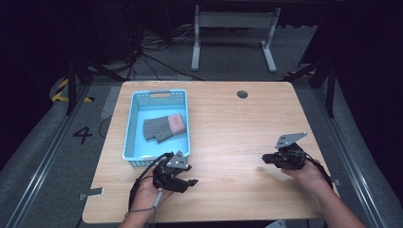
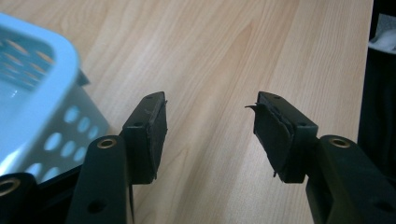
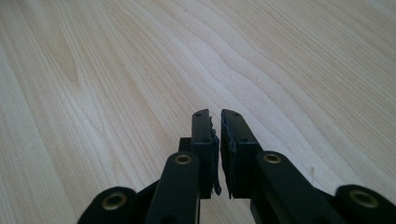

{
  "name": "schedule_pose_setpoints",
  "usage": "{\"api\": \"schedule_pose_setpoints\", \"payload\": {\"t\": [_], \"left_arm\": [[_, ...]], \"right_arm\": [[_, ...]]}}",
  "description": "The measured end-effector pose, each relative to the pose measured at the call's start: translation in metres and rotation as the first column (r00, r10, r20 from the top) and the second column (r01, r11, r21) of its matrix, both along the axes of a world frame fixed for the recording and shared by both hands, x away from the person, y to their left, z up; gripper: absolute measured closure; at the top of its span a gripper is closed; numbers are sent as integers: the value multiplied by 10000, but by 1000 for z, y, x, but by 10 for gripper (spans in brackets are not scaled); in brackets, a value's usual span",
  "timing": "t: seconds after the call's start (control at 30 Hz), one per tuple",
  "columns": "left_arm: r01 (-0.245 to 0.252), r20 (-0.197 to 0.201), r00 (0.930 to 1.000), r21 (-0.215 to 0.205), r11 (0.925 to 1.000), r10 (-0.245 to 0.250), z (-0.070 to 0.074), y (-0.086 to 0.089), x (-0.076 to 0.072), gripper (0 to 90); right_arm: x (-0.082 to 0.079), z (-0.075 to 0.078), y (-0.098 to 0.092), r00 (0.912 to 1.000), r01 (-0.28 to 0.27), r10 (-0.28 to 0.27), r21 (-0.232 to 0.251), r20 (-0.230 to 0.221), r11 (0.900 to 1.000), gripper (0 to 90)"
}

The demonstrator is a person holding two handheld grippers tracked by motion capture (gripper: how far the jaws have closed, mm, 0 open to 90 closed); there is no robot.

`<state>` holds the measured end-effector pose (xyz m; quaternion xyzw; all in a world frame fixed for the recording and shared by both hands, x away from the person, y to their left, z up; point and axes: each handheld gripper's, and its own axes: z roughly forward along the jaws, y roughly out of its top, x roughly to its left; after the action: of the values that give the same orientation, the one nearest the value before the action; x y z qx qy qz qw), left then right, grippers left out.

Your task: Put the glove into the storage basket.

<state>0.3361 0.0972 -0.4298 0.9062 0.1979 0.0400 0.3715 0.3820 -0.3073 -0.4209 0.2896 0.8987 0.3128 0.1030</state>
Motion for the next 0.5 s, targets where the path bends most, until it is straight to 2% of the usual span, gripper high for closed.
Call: {"api": "schedule_pose_setpoints", "payload": {"t": [0.03, 0.17, 0.23, 0.33, 0.43, 0.5], "left_arm": [[-15, 3, 10000, 153, 9999, 15, -6, -1, 1, 446], [25, -341, 9994, 189, 9998, -19, -16, -5, 5, 434], [28, -358, 9994, 459, 9989, -12, -20, -6, 6, 432], [-75, -715, 9974, 541, 9985, 114, -24, -5, 9, 422], [-173, -662, 9976, 747, 9971, 223, -24, -3, 10, 418], [-285, -681, 9971, 732, 9969, 335, -24, -2, 11, 414]], "right_arm": [[0, -1, 1, 10000, 16, -16, -6, 9, 10000, 840], [-1, -5, 3, 10000, -58, 58, -9, 43, 10000, 837], [-1, -8, 5, 9999, -118, 118, -89, 100, 9999, 837], [-2, -10, 8, 9996, -119, 120, -30, 245, 9999, 836], [-3, -13, 10, 9998, -72, 71, 31, 203, 10000, 835], [-4, -17, 14, 9998, -165, 167, -123, 113, 9998, 831]]}}
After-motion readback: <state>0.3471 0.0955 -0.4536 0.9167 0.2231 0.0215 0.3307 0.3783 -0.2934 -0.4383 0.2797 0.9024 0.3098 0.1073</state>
